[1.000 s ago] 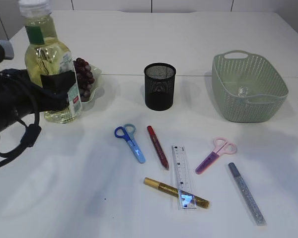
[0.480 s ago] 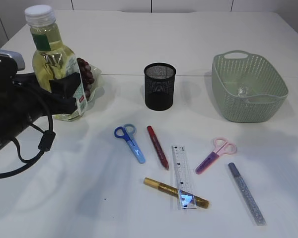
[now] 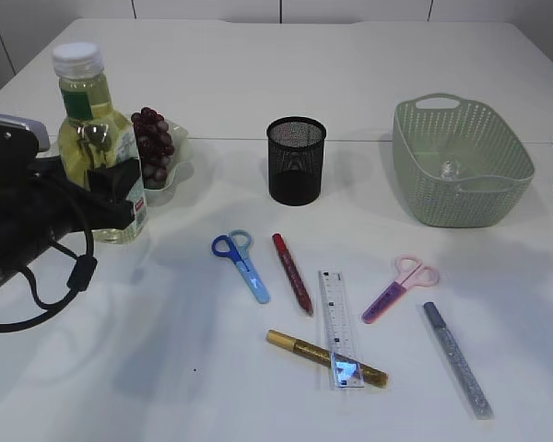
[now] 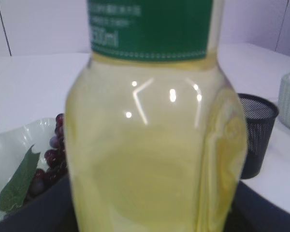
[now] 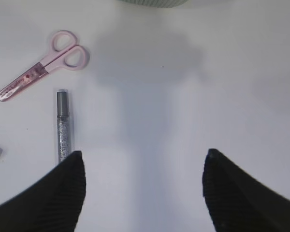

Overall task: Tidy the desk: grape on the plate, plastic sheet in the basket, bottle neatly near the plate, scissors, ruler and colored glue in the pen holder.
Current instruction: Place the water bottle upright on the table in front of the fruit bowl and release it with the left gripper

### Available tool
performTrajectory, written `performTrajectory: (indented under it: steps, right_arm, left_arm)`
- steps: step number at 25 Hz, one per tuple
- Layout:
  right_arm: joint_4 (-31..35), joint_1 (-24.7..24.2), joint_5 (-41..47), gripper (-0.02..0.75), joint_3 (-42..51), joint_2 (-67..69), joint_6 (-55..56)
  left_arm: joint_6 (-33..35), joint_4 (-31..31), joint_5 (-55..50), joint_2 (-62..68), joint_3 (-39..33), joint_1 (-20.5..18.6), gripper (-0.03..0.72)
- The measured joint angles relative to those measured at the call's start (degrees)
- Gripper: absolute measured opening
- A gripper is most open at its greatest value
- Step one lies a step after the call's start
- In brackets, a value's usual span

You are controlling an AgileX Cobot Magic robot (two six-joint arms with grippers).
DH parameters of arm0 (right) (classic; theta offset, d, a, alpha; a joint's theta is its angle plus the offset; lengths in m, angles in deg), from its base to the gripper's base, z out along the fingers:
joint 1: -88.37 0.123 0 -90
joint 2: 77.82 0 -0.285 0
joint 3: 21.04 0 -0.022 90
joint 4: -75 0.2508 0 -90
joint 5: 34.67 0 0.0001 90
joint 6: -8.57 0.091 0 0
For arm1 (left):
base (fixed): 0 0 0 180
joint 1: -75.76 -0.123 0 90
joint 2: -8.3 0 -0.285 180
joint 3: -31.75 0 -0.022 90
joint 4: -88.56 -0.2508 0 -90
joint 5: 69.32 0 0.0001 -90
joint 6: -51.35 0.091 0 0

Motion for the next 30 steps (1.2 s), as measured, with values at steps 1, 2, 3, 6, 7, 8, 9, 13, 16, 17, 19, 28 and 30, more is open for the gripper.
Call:
performTrajectory:
  steps: [1, 2, 3, 6, 7, 8, 9, 13, 16, 17, 19, 28, 30]
  right_arm:
    - [0.0, 0.0, 0.0, 0.583, 0.0, 0.0, 0.0]
    - [0.0, 0.0, 0.0, 0.583, 0.0, 0.0, 0.0]
    - [0.0, 0.0, 0.0, 0.583, 0.0, 0.0, 0.0]
    - [0.0, 0.0, 0.0, 0.583, 0.0, 0.0, 0.0]
    - [0.0, 0.0, 0.0, 0.583, 0.0, 0.0, 0.0]
    - [0.0, 0.0, 0.0, 0.583, 0.0, 0.0, 0.0]
    - [0.0, 0.0, 0.0, 0.583, 0.0, 0.0, 0.0]
    - [0.0, 0.0, 0.0, 0.583, 0.0, 0.0, 0.0]
    - [0.0, 0.0, 0.0, 0.583, 0.0, 0.0, 0.0]
    - [0.0, 0.0, 0.0, 0.583, 0.0, 0.0, 0.0]
    - [0.0, 0.0, 0.0, 0.583, 0.0, 0.0, 0.0]
    - [0.0, 0.0, 0.0, 0.583, 0.0, 0.0, 0.0]
    - [0.0, 0.0, 0.0, 0.583, 0.0, 0.0, 0.0]
  left_arm:
    - [0.0, -0.6, -0.1, 0.9, 0.0, -1.0, 0.438]
    - [0.0, -1.5, -0.4, 1.8, 0.0, -1.8, 0.438]
    - [0.0, -2.6, -0.5, 2.7, 0.0, -2.7, 0.438]
    - [0.0, -4.5, -0.6, 4.6, 0.2, -4.3, 0.438]
    - [0.0, -5.6, -0.6, 5.3, 0.5, -4.5, 0.438]
    - [0.0, -6.4, -0.6, 6.1, 0.9, -4.6, 0.438]
    - [0.0, -7.3, -0.5, 6.8, 1.5, -4.7, 0.438]
    - [0.0, -9.1, -0.4, 10.6, 3.5, -4.8, 0.438]
    - [0.0, -9.2, -0.4, 13.3, 4.6, -4.8, 0.438]
    - [0.0, -9.2, 0.2, 14.2, 5.1, -4.8, 0.438]
    - [0.0, -9.2, 1.2, 15.5, 6.1, -4.8, 0.438]
    - [-0.3, -8.3, 3.8, 17.8, 7.7, -4.8, 0.477]
    - [-0.3, -8.2, 3.8, 17.8, 7.7, -4.8, 0.515]
